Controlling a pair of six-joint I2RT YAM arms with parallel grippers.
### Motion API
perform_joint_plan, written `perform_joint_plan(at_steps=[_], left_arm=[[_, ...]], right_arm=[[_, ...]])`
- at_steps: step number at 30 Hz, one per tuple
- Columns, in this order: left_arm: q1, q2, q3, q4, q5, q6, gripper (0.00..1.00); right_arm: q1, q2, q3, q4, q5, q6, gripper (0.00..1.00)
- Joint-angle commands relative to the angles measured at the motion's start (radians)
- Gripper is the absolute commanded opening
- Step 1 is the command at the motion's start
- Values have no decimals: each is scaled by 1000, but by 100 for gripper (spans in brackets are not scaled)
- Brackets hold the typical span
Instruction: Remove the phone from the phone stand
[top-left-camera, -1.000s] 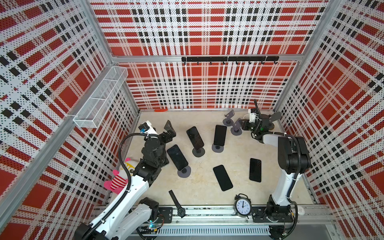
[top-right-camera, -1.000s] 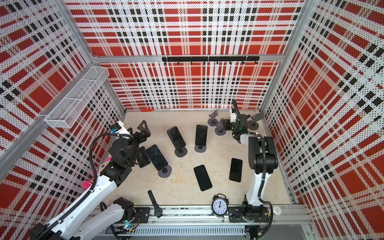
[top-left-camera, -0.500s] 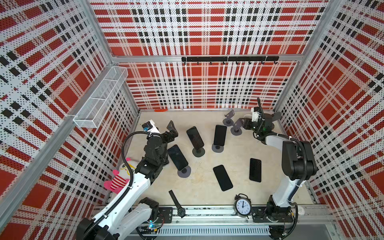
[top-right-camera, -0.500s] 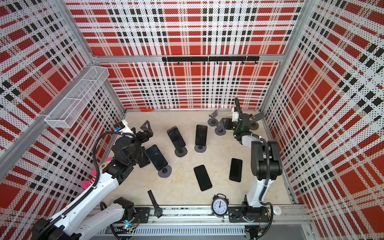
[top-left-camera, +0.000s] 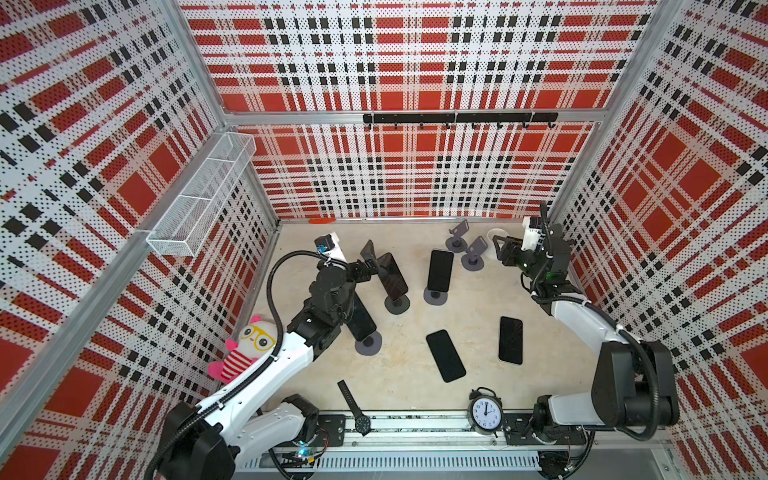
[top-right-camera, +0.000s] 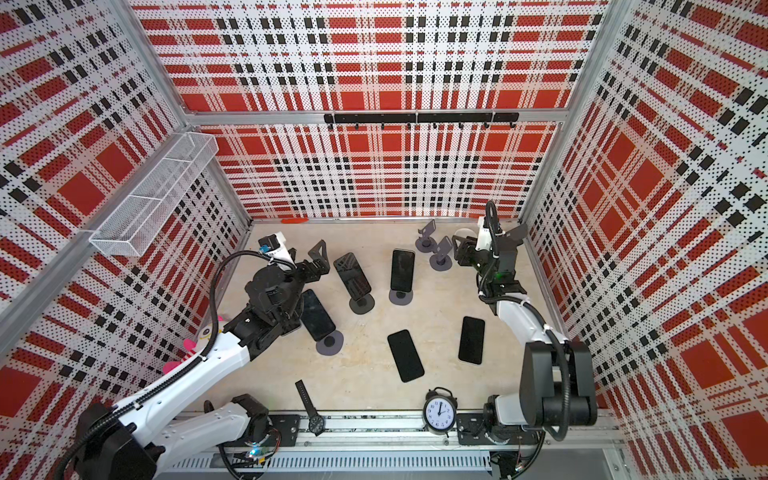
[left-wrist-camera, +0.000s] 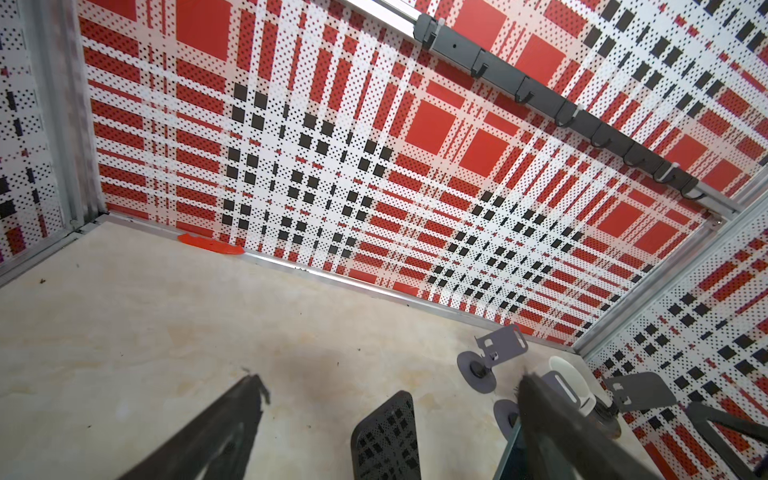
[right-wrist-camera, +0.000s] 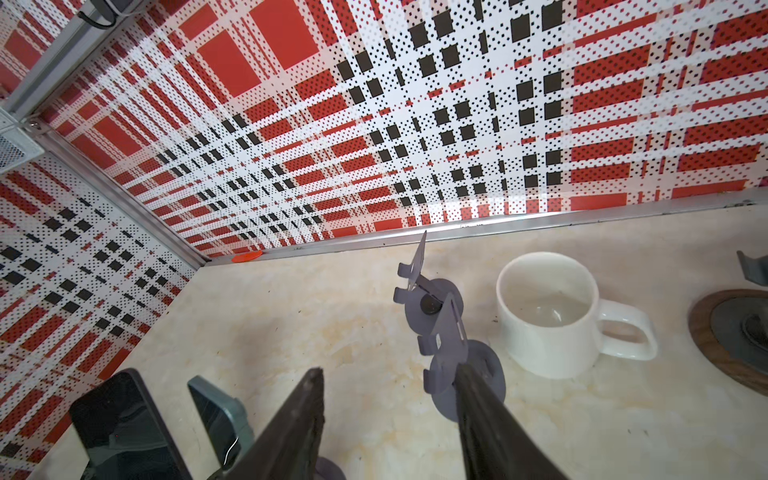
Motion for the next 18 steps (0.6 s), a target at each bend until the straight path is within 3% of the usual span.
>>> perform_joint_plan(at_steps=[1, 4, 11, 16, 17, 18], left_arm=[[-13, 33, 44, 25, -17, 23, 98], [-19, 65, 62, 15, -15, 23, 98], [-30, 113, 93, -11, -7, 23, 98], [-21, 119, 100, -32, -30, 23, 98], [-16, 118, 101, -38, -33, 23, 98], [-12, 115, 101, -46, -35, 23, 98]], right_arm=[[83, -73, -14, -94, 94, -13, 56], [165, -107, -13, -149, 215, 24, 58], [357, -107, 23, -225, 373, 108, 62], [538, -44, 89, -324, 636, 162, 64], [563, -32, 100, -336, 672, 194, 77], [585, -20, 110, -344, 698, 209, 98]])
